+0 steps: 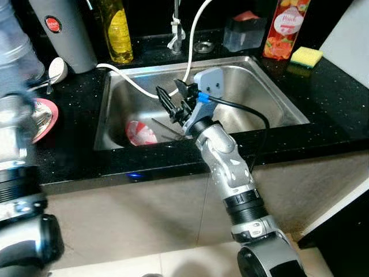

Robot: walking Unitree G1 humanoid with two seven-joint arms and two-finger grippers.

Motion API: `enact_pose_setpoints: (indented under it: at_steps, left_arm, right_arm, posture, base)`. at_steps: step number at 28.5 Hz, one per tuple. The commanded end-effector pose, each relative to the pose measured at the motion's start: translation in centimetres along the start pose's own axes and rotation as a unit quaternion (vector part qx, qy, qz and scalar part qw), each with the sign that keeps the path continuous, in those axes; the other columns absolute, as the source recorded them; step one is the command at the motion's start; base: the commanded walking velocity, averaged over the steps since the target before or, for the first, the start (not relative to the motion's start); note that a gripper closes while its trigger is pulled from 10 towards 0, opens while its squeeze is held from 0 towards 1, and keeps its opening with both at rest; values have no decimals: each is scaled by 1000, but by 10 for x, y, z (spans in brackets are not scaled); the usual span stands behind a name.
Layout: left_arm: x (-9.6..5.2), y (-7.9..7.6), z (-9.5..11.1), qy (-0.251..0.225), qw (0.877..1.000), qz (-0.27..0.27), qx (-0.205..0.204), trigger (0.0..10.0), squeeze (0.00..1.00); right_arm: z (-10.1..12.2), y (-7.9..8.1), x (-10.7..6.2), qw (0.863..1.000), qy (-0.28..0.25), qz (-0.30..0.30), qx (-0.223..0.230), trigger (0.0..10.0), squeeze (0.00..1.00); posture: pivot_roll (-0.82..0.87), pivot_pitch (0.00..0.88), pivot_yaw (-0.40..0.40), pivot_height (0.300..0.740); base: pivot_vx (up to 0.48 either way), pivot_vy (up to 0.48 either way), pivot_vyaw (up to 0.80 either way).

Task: Kitchen organization

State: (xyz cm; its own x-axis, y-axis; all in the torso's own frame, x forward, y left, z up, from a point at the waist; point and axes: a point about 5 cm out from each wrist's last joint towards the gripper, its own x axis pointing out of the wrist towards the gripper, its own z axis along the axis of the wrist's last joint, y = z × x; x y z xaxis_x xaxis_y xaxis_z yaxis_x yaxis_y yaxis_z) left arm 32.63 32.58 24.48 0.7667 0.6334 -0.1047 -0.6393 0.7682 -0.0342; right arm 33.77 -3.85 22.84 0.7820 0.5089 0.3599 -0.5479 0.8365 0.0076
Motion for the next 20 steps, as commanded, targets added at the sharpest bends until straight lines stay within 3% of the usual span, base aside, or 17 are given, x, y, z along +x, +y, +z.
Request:
enact_pose_setpoints:
  at_steps: [1, 3, 5, 7, 11, 14, 17, 18, 20]
  left_arm:
    - [10, 20, -15, 54, 998, 44, 10, 10000, 0]
    - [10, 20, -15, 54, 998, 44, 10, 10000, 0]
    - [18, 29, -25, 94, 993, 75, 17, 10000, 0]
    - [18, 30, -25, 101, 990, 91, 29, 10000, 63]
    - [17, 34, -21, 91, 988, 115, 47, 10000, 0]
    - [18, 56, -20, 98, 983, 148, 38, 10000, 0]
    - [19, 60, -20, 99, 983, 151, 35, 10000, 0]
    - [19, 62, -18, 96, 984, 149, 31, 10000, 1000]
    - [17, 62, -14, 88, 985, 146, 28, 10000, 1000]
  right_arm:
    - [-2, -2, -6, 1000, 4, -9, 4, 10000, 0]
    - [-2, -2, -6, 1000, 4, -9, 4, 10000, 0]
    - [-6, -6, -15, 1000, 16, -18, -2, 10000, 0]
    - [-6, -7, -21, 1000, 21, -19, -5, 10000, 0]
    - [-5, -8, -23, 1000, 25, -19, -6, 10000, 0]
    - [-8, -5, -31, 999, 39, -8, -5, 10000, 0]
    - [-9, -4, -32, 999, 44, -3, -4, 10000, 0]
    - [-10, -3, -33, 999, 48, 0, -3, 10000, 0]
    - [-10, -2, -32, 999, 50, 4, -1, 10000, 0]
  posture:
    - [255, 0, 92, 740]
    - [255, 0, 92, 740]
    - [233, 0, 90, 740]
    - [214, 0, 84, 740]
    - [213, 0, 72, 740]
    - [230, 7, 46, 740]
    - [235, 9, 42, 740]
    - [251, 12, 29, 740]
    - [259, 12, 21, 740]
  base:
    - [0, 0, 0]
    - [0, 0, 0]
    - [0, 0, 0]
    - [0, 0, 0]
    - [0, 0, 0]
    - [0, 0, 0]
    - [0, 0, 0]
    - [0, 0, 0]
    - [0, 0, 0]
